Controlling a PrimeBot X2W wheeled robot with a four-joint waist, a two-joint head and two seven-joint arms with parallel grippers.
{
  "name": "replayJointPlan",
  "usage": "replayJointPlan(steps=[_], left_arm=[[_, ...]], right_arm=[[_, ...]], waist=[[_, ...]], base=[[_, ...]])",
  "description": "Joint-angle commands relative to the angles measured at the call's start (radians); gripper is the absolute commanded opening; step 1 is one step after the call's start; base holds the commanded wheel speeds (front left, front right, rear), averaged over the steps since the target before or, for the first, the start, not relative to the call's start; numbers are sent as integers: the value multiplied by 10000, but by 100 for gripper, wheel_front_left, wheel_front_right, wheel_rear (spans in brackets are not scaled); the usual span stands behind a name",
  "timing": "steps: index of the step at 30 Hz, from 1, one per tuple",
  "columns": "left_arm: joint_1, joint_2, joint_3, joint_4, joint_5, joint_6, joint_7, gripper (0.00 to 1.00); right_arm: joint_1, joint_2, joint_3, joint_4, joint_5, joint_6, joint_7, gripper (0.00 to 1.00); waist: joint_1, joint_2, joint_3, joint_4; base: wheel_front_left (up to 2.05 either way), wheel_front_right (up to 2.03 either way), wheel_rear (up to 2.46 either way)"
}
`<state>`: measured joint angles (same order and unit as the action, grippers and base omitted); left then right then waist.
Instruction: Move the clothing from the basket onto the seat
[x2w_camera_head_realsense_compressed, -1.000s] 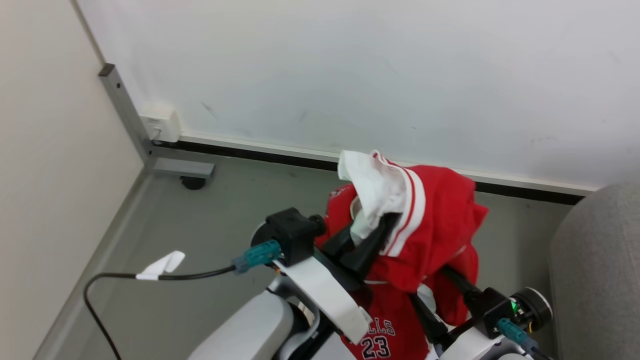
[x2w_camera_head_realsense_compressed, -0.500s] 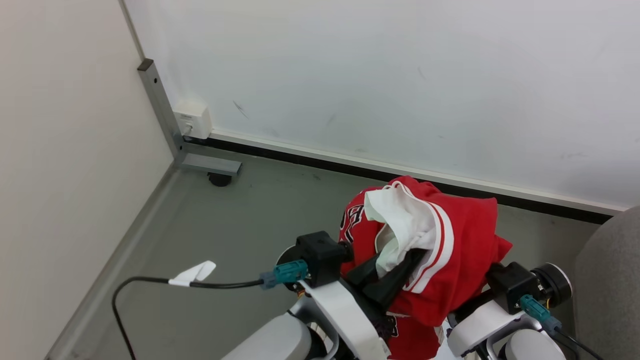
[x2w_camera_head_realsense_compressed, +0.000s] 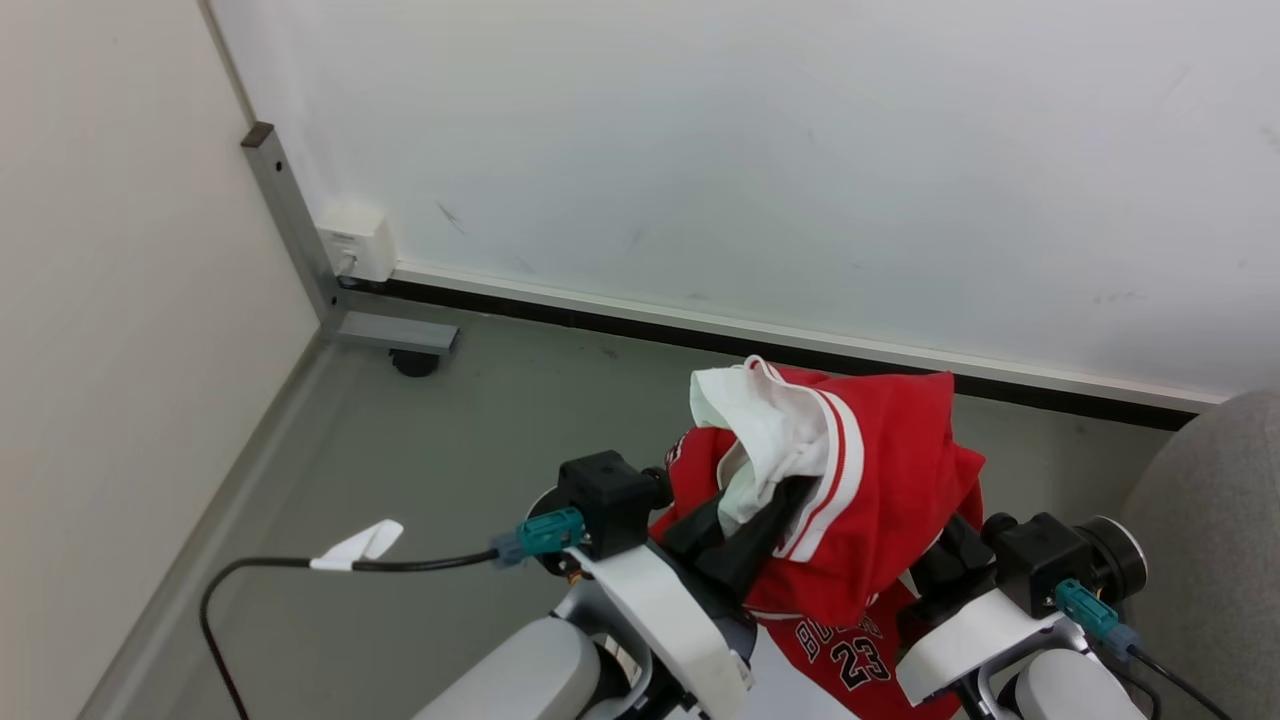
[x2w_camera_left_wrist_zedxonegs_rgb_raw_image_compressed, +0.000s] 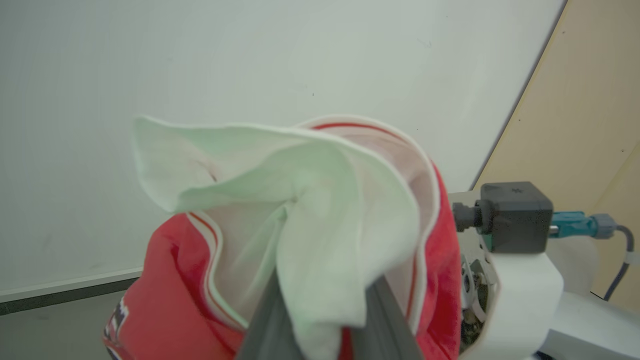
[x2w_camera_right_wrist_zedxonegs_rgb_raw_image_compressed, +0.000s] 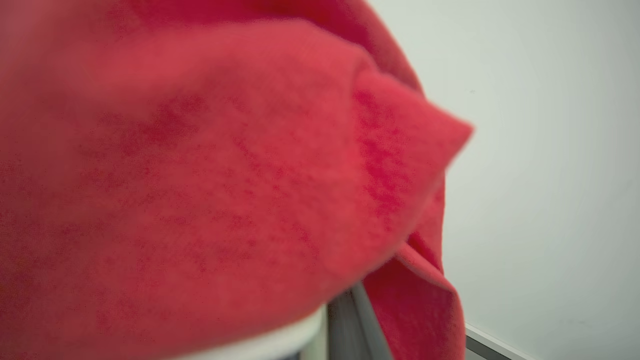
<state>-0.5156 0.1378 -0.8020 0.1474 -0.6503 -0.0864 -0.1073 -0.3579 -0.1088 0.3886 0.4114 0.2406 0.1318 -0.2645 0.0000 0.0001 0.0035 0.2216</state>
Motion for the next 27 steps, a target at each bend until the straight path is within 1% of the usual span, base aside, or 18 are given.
replayJointPlan(steps=[1, 12, 13, 14, 15, 16, 22, 27], left_arm=[[-74, 61, 59, 16, -88, 22, -114, 0], [-93, 162, 198, 242, -108, 165, -280, 0], [-86, 159, 190, 267, -109, 176, -300, 11], [-84, 161, 184, 299, -107, 199, -303, 39], [-90, 164, 183, 324, -98, 222, -306, 89], [-100, 157, 179, 345, -106, 218, -305, 100], [-64, 255, 194, 391, -63, 266, -395, 100], [59, 378, 199, 360, 6, 339, -497, 100]], right_arm=[[96, -52, -4, -75, 90, -21, 3, 0], [295, -67, -77, -368, 322, -21, 3, 0], [317, -70, -103, -399, 325, -21, 3, 0], [333, -84, -136, -433, 338, -21, 3, 0], [349, -98, -157, -480, 328, -21, 3, 0], [360, -113, -199, -526, 309, -21, 3, 0], [588, -169, -613, -832, 177, -21, 3, 0], [811, -196, -1033, -1105, 126, -21, 3, 0]], waist=[[0, -1, 6, -73], [0, -1, 21, -440], [0, -1, 25, -464], [0, -1, 37, -486], [0, -1, 56, -511], [0, -1, 78, -535], [0, -1, 153, -768], [0, -1, 214, -1120]], base=[[0, 0, 0], [0, 0, 0], [0, 0, 0], [0, 0, 0], [0, 0, 0], [0, 0, 0], [0, 0, 0], [0, 0, 0]])
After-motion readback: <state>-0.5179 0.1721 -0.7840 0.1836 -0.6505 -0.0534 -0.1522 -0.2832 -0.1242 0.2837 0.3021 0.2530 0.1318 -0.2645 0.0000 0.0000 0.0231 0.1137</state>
